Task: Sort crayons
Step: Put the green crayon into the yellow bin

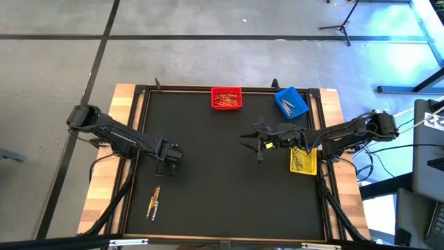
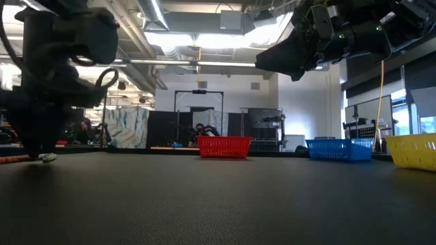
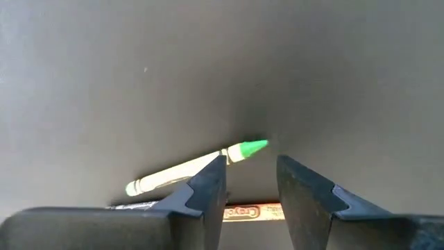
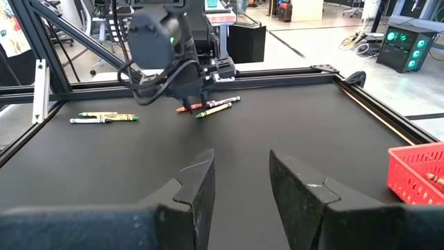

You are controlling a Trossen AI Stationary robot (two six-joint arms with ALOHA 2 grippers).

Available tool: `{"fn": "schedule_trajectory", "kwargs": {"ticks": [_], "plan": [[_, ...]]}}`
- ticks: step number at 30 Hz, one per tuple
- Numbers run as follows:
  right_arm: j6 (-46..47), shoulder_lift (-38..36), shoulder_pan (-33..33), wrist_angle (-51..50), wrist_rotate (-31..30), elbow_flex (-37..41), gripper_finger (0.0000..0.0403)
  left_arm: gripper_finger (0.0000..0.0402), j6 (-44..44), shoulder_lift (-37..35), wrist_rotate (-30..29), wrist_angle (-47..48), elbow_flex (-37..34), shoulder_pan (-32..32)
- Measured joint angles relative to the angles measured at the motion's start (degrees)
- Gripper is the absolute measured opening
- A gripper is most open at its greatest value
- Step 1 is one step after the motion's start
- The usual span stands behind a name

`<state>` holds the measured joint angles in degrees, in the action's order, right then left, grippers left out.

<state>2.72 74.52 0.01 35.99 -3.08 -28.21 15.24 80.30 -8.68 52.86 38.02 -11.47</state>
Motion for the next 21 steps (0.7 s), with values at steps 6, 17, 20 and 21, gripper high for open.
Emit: {"fn": "schedule_trajectory", "kwargs": {"ticks": [6, 17, 20, 21], "plan": [[0.0, 0.0, 0.0, 0.0, 0.0, 0.0, 0.0134, 0.0119, 1.7, 4.0, -3.9, 0.7, 0.1, -0.4], [-0.2, 0.0, 0.0, 0.1, -0.3, 0.0, 0.0134, 0.0119, 3.1, 6.5, -6.7, 1.3, 0.6, -0.2], [-0.2, 0.0, 0.0, 0.1, -0.5, 0.0, 0.0134, 0.0119, 3.1, 6.5, -6.5, 0.9, 0.6, -0.2], [-0.2, 0.0, 0.0, 0.1, -0.5, 0.0, 0.0134, 0.0119, 2.9, 6.5, -6.5, 0.8, 0.6, -0.2]]}}
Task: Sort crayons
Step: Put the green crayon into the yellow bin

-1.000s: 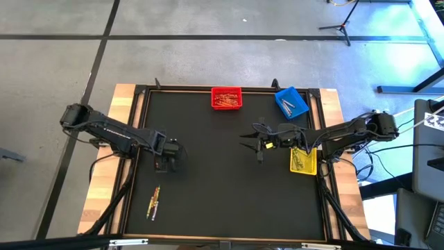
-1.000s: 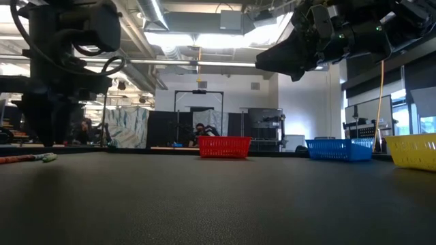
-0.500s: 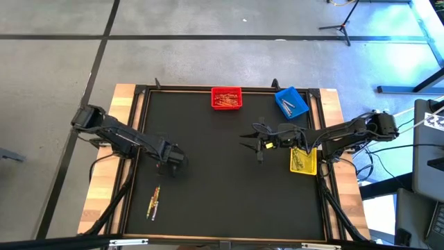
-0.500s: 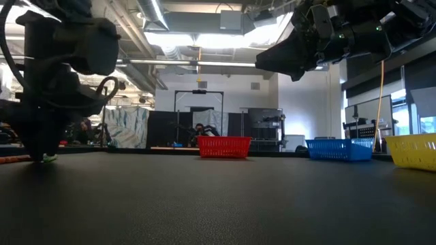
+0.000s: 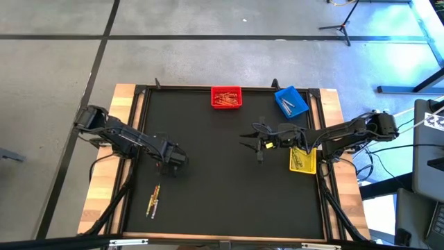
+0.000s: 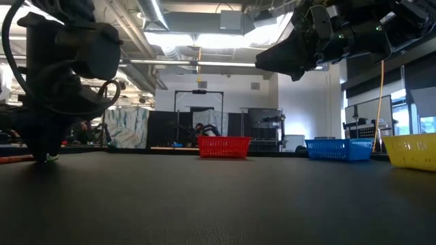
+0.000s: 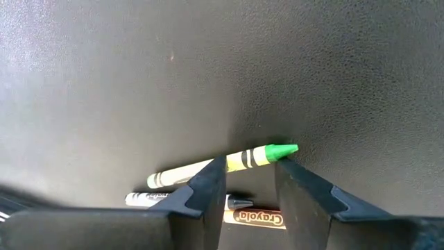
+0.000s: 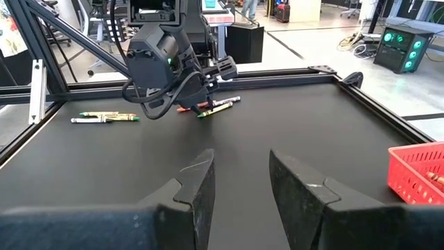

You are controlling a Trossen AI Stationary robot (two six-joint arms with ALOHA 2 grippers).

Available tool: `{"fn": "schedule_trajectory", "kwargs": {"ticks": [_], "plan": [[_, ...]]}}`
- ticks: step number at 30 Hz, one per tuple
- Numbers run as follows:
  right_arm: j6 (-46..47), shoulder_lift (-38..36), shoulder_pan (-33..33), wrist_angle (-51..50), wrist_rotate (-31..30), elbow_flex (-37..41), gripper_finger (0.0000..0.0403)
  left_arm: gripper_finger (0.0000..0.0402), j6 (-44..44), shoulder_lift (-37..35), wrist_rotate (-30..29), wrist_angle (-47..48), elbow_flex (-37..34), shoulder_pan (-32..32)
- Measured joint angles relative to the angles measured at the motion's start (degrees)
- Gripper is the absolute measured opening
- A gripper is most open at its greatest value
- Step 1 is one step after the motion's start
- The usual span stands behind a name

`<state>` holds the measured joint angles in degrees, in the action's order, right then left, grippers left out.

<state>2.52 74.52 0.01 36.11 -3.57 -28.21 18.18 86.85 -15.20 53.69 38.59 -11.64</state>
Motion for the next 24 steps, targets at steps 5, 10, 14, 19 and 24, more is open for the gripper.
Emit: {"fn": "schedule_trajectory", "kwargs": {"ticks": [5, 10, 14, 19, 24], "plan": [[0.0, 0.0, 0.0, 0.0, -0.1, 0.0, 0.0134, 0.0119, 0.6, 0.3, -1.4, -0.1, 1.2, 0.0], [0.0, 0.0, 0.0, -0.1, -0.1, 0.0, 0.0134, 0.0119, 0.8, 0.2, -7.2, -0.9, 4.2, 0.1], [0.0, 0.0, 0.0, -0.2, -0.1, 0.0, 0.0134, 0.0119, 0.8, 0.2, -7.9, -0.6, 6.6, 0.1], [0.0, 0.0, 0.0, -0.2, -0.1, 0.0, 0.0134, 0.0119, 1.0, 0.2, -7.7, 0.0, 9.5, 2.3], [0.0, 0.0, 0.0, -0.2, -0.1, 0.0, 0.0134, 0.0119, -0.7, 0.2, -5.9, 2.6, 10.0, 10.9]]}}
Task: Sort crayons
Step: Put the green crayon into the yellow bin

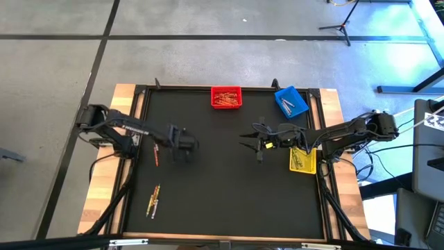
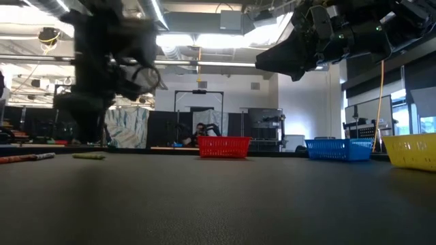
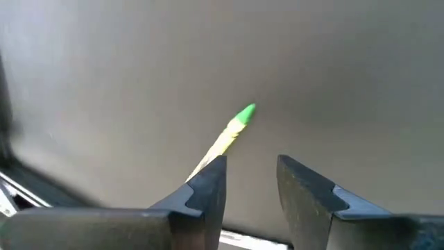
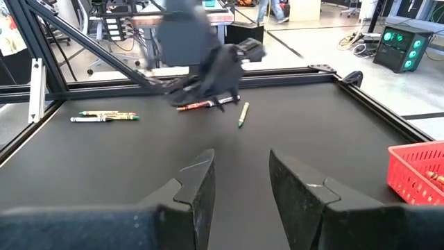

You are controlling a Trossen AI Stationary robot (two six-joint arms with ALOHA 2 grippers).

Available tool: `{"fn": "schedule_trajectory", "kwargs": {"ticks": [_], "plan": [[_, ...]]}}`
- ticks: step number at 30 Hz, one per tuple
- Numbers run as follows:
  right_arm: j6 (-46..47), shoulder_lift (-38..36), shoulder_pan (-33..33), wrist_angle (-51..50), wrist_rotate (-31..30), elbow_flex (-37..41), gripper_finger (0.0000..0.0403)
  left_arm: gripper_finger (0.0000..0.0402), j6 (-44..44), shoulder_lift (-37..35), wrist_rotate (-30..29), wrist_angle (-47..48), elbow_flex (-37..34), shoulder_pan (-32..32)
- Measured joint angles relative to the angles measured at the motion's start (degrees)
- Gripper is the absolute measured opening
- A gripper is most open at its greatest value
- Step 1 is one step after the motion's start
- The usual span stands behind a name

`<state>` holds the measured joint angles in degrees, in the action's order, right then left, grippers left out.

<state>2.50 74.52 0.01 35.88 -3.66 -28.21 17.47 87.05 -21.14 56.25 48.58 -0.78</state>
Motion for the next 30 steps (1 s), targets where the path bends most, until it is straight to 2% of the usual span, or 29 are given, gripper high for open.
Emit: {"fn": "schedule_trajectory", "kwargs": {"ticks": [7, 12, 16, 21, 23, 27, 30], "plan": [[0.0, 0.0, 0.0, 0.0, 0.0, 0.0, 0.0134, 0.0119, -15.7, 0.0, 2.5, -1.5, -0.9, 11.0], [0.0, 0.0, 0.0, 0.0, 0.0, 0.0, 0.0134, 0.0119, -28.2, 0.0, 5.5, -5.3, -3.0, 14.2], [0.0, 0.0, 0.0, 0.0, 0.0, 0.0, 0.0134, 0.0119, -34.6, 0.0, 2.9, -9.7, -4.7, 16.1], [0.0, 0.0, 0.0, 0.0, 0.0, 0.0, 0.0134, 0.0119, -36.3, 0.0, 2.9, -12.0, -4.9, 18.7], [0.0, 0.0, 0.0, 0.0, 0.0, 0.0, 0.0134, 0.0119, -36.4, 0.0, 4.8, -11.9, -4.9, 20.1], [0.1, 0.0, 0.0, 0.0, 0.0, 0.0, 0.0134, 0.0119, -36.1, -0.1, 12.5, -11.9, -5.4, 22.1], [0.3, 0.0, 0.0, -0.1, 0.0, 0.0, 0.0134, 0.0119, -36.6, -0.1, 11.9, -13.0, -6.5, 22.6]]}}
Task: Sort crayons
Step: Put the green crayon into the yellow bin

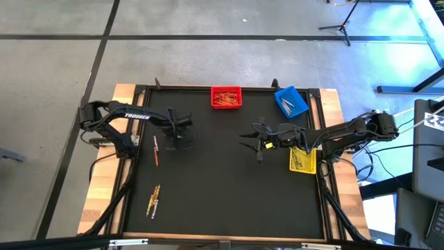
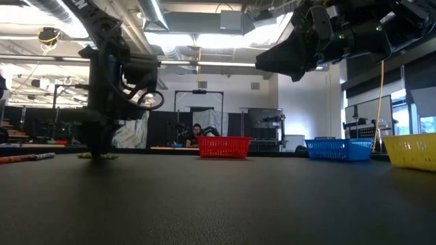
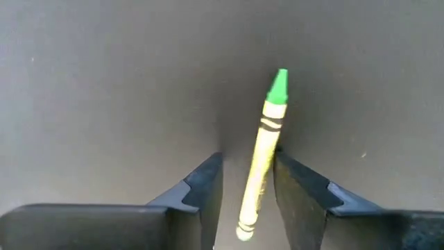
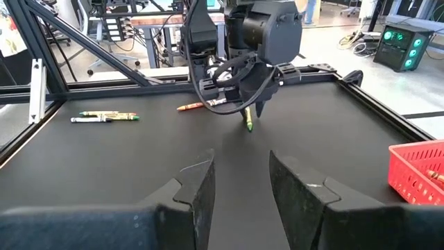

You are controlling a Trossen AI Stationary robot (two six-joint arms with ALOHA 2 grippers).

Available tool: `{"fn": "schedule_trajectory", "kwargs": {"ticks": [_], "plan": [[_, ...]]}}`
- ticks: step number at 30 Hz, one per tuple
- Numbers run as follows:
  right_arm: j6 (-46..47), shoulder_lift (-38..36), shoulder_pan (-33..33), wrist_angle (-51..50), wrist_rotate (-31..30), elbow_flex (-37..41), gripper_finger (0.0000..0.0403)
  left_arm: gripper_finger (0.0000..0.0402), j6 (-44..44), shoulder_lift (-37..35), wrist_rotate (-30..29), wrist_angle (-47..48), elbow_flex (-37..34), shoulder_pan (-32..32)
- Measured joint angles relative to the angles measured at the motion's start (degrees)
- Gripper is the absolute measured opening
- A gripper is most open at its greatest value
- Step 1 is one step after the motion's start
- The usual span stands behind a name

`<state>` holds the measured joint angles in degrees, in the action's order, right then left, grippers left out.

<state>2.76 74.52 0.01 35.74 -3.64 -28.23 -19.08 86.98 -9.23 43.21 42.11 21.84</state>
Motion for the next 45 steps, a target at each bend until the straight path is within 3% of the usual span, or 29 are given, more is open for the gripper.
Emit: {"fn": "schedule_trajectory", "kwargs": {"ticks": [7, 18, 26, 35, 45], "plan": [[-0.2, 0.0, 0.0, -0.2, 0.0, 0.0, 0.0134, 0.011, -1.0, -0.3, 1.6, -1.8, -1.3, 1.2], [0.6, 0.0, 0.0, 1.9, -0.9, 0.0, 0.0134, 0.0009, 4.0, 0.0, 3.0, -0.4, -0.3, 0.1], [2.7, 0.0, 0.0, -2.3, -4.7, 0.0, 0.0157, 0.0015, 6.7, -2.3, 4.2, -1.2, 3.3, -3.9], [1.4, 0.0, 0.0, -1.3, -4.9, 0.0, 0.0228, 0.0016, 7.0, -5.8, 3.9, -19.2, 3.7, -9.8], [0.8, 0.0, 0.0, -1.1, -4.8, 0.0, 0.0232, 0.0016, 5.1, -5.6, 4.5, -50.5, 1.6, -16.5]]}}
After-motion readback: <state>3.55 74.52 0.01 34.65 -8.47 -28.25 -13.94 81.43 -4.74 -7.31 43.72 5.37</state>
